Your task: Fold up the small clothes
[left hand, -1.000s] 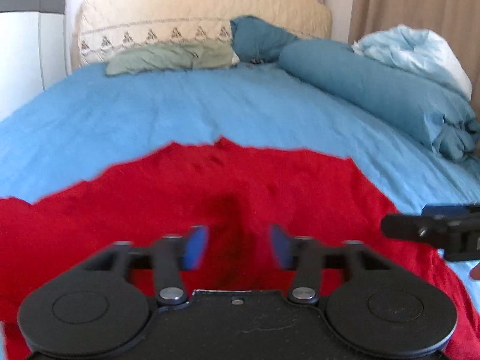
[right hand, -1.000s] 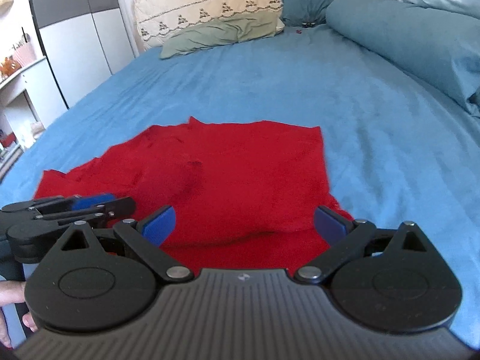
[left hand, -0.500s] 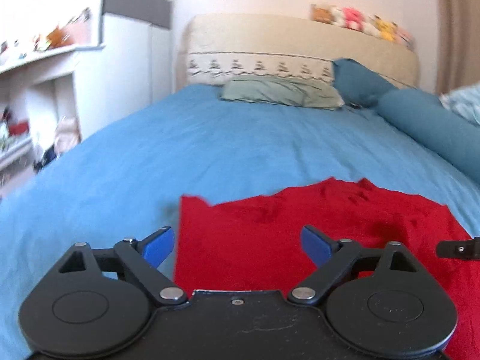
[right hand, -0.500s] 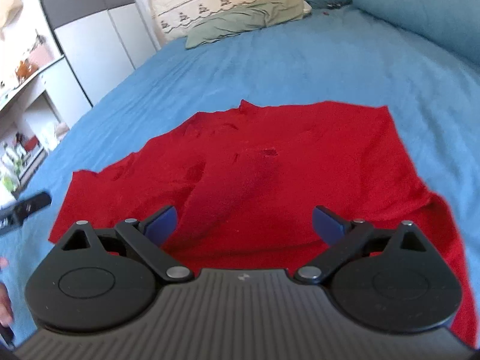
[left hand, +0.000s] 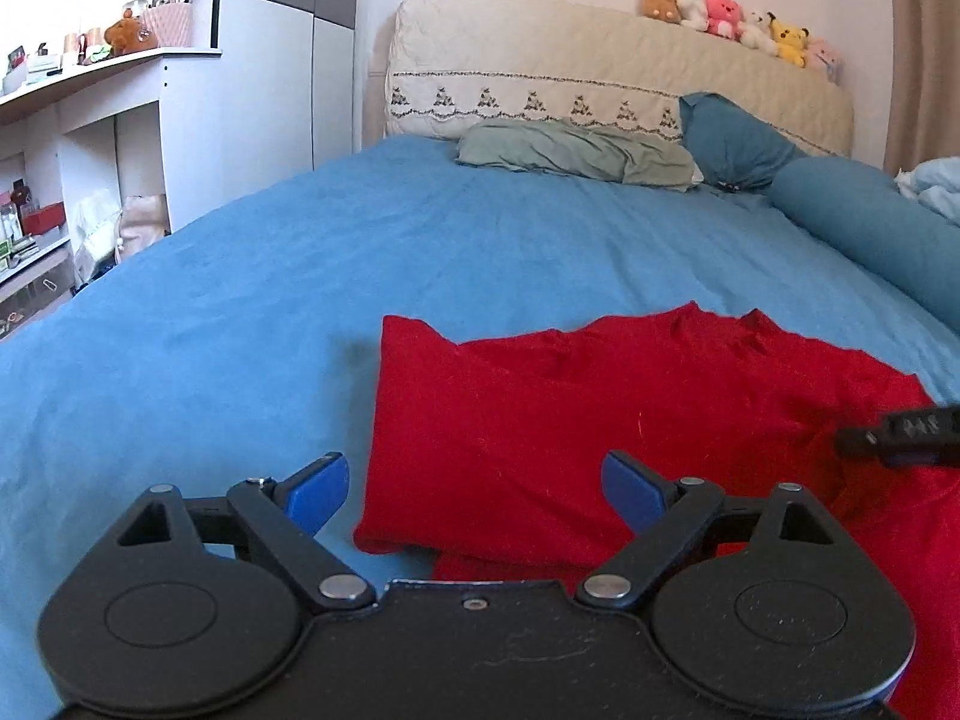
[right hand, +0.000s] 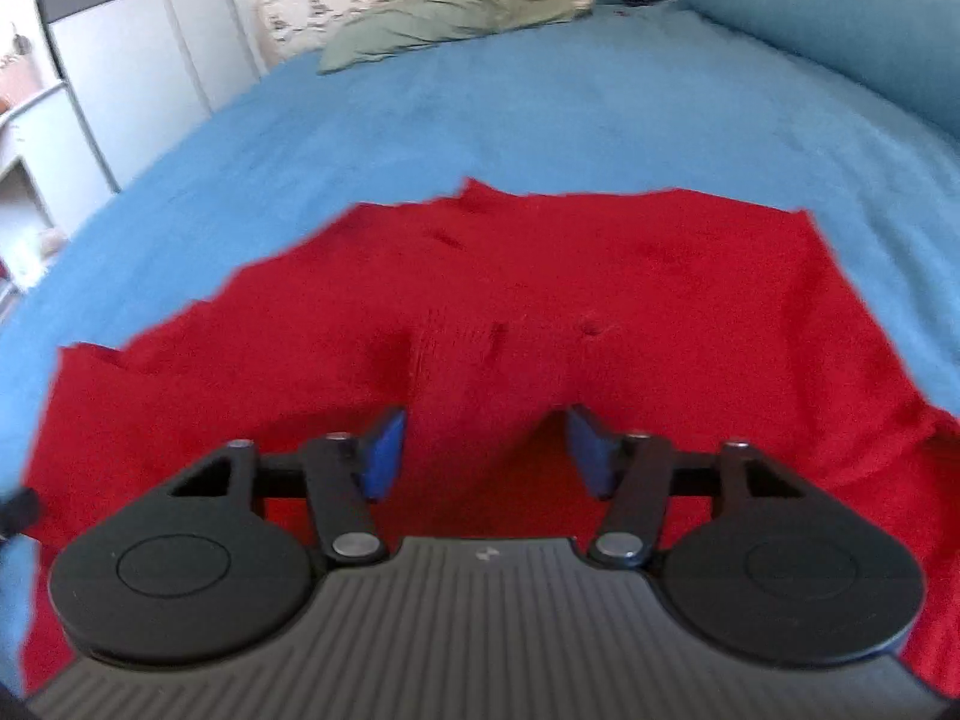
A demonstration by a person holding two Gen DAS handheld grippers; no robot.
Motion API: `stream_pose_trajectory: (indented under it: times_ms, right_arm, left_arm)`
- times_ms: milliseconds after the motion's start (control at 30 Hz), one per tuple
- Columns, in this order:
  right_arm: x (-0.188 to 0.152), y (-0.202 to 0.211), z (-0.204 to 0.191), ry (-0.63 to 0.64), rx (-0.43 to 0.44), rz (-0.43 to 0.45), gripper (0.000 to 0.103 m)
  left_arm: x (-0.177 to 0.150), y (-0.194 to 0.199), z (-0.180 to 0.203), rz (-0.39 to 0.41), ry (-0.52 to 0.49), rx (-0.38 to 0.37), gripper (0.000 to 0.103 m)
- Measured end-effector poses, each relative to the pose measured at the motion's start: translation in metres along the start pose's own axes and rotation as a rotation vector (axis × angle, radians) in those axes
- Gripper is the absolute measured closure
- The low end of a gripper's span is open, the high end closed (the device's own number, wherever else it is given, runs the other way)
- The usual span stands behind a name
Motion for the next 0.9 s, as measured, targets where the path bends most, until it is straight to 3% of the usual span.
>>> stream_pose_trajectory:
  times_ms: [200,367,400,467,567,667,833,900]
  right_arm:
    - [-0.019,0.024,0.029,-0.065,0.121,0.027,0.031]
    - [-0.011,0.021,0.040,-0.136,0.146,0.026,0.035]
    - [-0.009,0.020,0.041,-0.136,0.137,0.022,0.041]
    - [0.001,0.014,0.039,-0.118,0.109,-0.005,0.081]
    - [0.026,0.020,0.038,-0.142,0.140,0.004,0.082]
    - [0.064,0.040,0.035,-0.102,0.170,0.092,0.082]
    - [0.098,0.065,0.039,0.077,0.085,0.236,0.082]
    - [0.094,0.058,0.050,0.088,0.033,0.229,0.082]
  left_arm:
    - [-0.002,-0.001,-0.013,-0.018,0.056,-0.001,0.009]
    - [-0.005,0.000,-0.019,-0.027,0.065,0.019,0.009]
    - [-0.005,0.000,-0.021,-0.028,0.070,0.022,0.009]
    - [-0.007,0.000,-0.025,-0.027,0.058,0.034,0.009]
    - [-0.012,0.002,-0.028,-0.021,-0.029,0.092,0.009]
    - [-0.017,0.003,-0.035,-0.041,-0.052,0.077,0.009]
    - [-0.017,-0.004,-0.021,-0.062,-0.086,0.023,0.009]
    - [-0.017,-0.009,-0.013,-0.068,-0.104,0.011,0.009]
Point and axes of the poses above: each gripper's, at about its wrist camera, not at the fingertips, and y roughly against the way its jaws point, z to its right, x to its top, the point moved 1 cm from there along -y, roughly the way its jaws point
